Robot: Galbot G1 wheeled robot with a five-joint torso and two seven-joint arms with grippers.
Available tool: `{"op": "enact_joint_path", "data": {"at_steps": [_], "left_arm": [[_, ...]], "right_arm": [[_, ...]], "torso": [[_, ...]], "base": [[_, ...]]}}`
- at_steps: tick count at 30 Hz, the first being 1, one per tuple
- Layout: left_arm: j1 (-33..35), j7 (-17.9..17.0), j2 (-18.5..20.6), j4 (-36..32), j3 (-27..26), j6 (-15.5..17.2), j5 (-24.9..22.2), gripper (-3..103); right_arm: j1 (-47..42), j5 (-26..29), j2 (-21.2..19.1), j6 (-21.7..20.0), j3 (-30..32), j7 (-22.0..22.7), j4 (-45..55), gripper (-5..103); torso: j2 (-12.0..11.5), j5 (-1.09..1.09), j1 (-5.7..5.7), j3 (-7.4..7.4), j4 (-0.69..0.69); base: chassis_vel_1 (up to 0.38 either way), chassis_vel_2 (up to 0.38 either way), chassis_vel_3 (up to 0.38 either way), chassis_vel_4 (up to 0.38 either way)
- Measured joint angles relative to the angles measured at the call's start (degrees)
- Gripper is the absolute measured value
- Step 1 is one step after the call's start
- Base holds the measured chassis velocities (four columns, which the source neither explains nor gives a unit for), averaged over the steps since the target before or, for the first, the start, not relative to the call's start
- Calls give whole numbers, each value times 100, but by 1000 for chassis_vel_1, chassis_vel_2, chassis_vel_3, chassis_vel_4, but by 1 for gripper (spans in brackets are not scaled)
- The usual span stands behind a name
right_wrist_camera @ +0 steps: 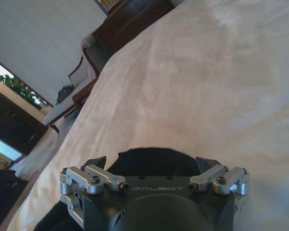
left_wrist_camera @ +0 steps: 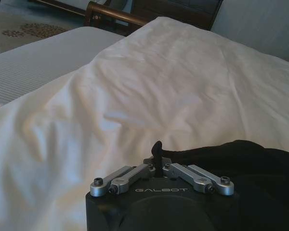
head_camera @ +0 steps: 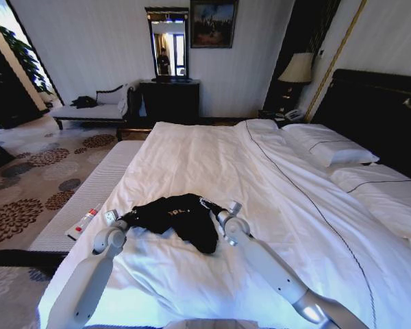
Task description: Fold the clothes on the bed.
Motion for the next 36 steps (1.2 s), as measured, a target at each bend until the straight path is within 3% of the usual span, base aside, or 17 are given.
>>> {"op": "enact_joint_path", "data": {"at_steps": [5,8,16,28,31,35,36], "left_arm": [[29,-9,-39,-26,-28,-3,45,1],[36,-14,-46,-38,-45,-4,45,1],[-1,-24,-48,-15,-61,-4,54,1],[-90,-39,-78,38,20,-4,62,1],[-98,-39,-73,38,23,-4,55,1],[-111,-39,-70,58,26,-4,53,1],[-111,-39,-70,58,26,-4,53,1]], "right_arm": [[41,-126,74,4,-32,51,-95,103],[-44,-288,18,5,23,112,-9,94],[-545,-444,-154,-6,179,187,362,90],[-663,-632,-14,76,265,159,118,100],[-655,-621,-24,87,321,155,115,98],[-672,-607,-34,92,351,140,115,78],[-672,-607,-34,92,351,140,115,78]], "torso": [[0,0,0,0,1],[0,0,0,0,1],[0,1,0,0,-1],[0,1,0,0,1],[0,1,0,0,1],[0,1,0,0,0],[0,1,0,0,0]], "base": [[0,0,0,0],[0,0,0,0],[0,0,0,0],[0,0,0,0],[0,0,0,0],[0,0,0,0],[0,0,0,0]]}}
